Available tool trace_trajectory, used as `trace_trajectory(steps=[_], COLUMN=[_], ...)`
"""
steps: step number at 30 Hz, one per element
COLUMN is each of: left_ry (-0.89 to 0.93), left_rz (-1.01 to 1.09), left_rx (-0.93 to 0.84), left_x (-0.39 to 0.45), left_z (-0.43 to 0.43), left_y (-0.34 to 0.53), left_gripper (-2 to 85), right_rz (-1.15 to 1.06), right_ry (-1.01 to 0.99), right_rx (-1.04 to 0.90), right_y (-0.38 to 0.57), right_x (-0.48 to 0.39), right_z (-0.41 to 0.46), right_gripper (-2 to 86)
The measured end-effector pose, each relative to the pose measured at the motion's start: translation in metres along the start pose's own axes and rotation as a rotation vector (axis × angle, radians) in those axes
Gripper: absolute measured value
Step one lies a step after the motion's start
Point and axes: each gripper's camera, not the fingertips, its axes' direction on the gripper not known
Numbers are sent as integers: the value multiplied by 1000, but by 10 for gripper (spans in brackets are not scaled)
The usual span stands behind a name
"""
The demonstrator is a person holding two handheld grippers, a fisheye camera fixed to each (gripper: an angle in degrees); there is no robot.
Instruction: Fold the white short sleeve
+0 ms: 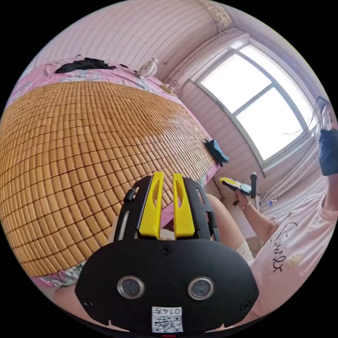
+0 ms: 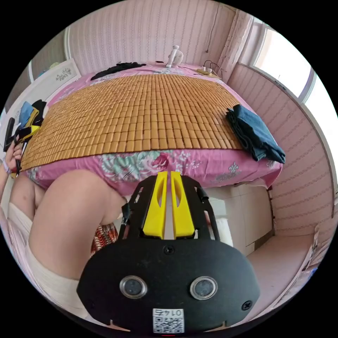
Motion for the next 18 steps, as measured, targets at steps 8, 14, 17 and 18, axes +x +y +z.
trace_trajectory(steps=[8,14,17,18], left_ry=[-343,-508,-596,-618], left_rz=[-83,-279,-412,-460], left_rx=[251,514,601,628], left_x=[-8,-25,-37,-41], left_z=[-220,-367,-421,-440], left_y=[90,204,270,296], left_gripper=[72,79,79,80], right_rz=[10,-320,-550,-635], right_ry=[-217,-390,-468,-498], right_rx=[134,155,162,165], right_y=[33,-33,-66,-79], right_x=[-69,-213,-308,-347], right_z=[-74,-65,-55,-52], right_gripper=[-8,-7,-7,-7])
